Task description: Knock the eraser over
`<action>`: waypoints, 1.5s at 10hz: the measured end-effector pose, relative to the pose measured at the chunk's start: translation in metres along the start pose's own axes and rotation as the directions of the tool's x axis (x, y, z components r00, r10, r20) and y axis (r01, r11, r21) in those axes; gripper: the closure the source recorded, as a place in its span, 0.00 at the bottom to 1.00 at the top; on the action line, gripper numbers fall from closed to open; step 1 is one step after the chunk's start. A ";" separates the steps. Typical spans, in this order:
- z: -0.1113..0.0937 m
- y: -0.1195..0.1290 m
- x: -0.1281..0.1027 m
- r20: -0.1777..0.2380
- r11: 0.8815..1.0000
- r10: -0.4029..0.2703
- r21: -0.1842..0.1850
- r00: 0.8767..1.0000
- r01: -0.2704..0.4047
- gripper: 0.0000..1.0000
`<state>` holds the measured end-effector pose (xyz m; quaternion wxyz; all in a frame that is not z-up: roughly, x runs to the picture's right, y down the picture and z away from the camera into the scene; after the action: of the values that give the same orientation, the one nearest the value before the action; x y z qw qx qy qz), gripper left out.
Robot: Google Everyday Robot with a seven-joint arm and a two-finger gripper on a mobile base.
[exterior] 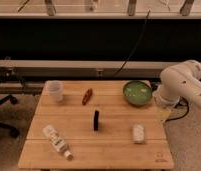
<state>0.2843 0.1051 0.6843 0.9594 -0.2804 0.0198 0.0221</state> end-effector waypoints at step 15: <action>0.003 -0.003 -0.019 0.001 0.999 -0.041 -0.002 0.999 0.041 0.20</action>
<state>0.2661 0.1040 0.6897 0.9594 -0.2816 0.0137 0.0024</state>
